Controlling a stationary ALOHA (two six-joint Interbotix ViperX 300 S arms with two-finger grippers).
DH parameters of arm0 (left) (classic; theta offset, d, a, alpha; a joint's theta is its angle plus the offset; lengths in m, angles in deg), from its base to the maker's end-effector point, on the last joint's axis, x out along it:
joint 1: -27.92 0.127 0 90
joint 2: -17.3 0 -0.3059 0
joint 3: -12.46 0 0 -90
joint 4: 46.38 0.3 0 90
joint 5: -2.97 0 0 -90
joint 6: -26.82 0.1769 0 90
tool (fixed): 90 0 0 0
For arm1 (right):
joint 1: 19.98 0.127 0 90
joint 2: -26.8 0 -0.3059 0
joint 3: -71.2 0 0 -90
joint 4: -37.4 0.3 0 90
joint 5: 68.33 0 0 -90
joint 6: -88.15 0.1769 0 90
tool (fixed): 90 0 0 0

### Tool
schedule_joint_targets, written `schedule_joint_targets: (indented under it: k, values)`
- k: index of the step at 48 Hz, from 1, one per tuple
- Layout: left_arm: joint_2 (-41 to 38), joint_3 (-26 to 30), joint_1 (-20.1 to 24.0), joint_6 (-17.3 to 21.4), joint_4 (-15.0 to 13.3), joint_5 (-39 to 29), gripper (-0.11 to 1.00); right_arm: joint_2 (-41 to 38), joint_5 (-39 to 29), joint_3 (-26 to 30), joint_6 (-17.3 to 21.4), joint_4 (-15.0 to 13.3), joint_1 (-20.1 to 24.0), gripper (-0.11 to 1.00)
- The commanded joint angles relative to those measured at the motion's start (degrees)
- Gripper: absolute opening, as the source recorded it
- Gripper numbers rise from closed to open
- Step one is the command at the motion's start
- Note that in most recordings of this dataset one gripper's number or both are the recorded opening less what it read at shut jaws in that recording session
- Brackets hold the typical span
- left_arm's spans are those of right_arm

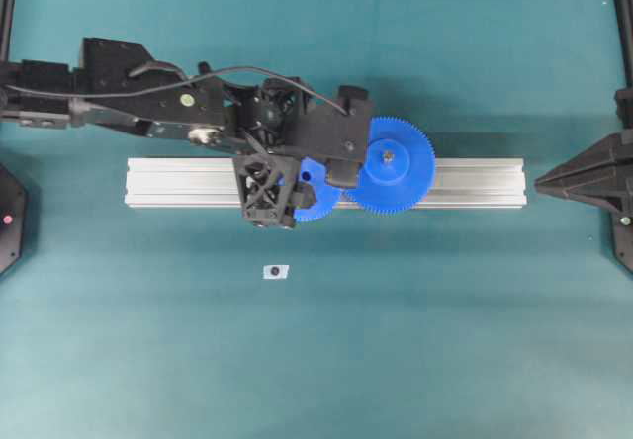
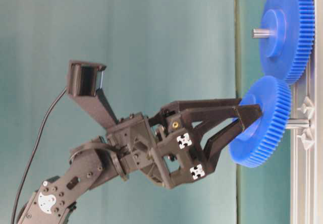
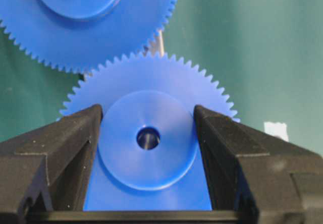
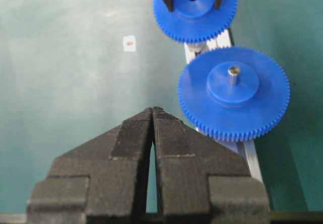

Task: Find the location of the shaft and insert the small gear.
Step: 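Carry the held gear up over the empty left shaft on the rail, then align the gear's bore with the shaft, meshing teeth with the large gear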

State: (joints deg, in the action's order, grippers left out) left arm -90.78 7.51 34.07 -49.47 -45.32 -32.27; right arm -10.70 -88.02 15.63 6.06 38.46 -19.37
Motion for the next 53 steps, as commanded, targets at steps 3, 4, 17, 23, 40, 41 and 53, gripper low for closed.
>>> schedule_joint_targets:
  k: [3, 4, 17, 23, 40, 41, 53]
  values:
    - [2.5, -0.1, 0.5, 0.0, 0.2, -0.1, 0.63, -0.4, 0.2, 0.4, 0.4, 0.0, -0.2, 0.07]
    - [2.6, -0.2, 0.4, 0.0, 0.2, -0.1, 0.63, -0.4, 0.2, 0.4, 0.4, -0.1, -0.2, 0.07]
    - [2.5, -0.9, 0.4, 0.1, 0.3, 0.1, 0.63, -0.4, 0.2, 0.5, 0.4, 0.0, -0.2, 0.07]
    - [2.9, -1.5, 1.1, 0.1, 0.2, 0.1, 0.63, -0.4, 0.2, 0.4, 0.4, -0.1, -0.2, 0.07]
    - [3.6, -1.9, 3.3, 0.2, 0.3, 0.2, 0.63, -0.4, 0.3, 0.3, 0.4, 0.0, -0.3, 0.07]
    - [3.6, -1.9, 3.3, 0.2, 0.3, 0.2, 0.63, -0.4, 0.3, 0.3, 0.4, 0.0, -0.3, 0.07]
    - [3.4, -1.9, 3.3, 0.0, 0.3, 0.2, 0.63, -0.4, 0.4, 0.1, 0.4, 0.0, -0.3, 0.07]
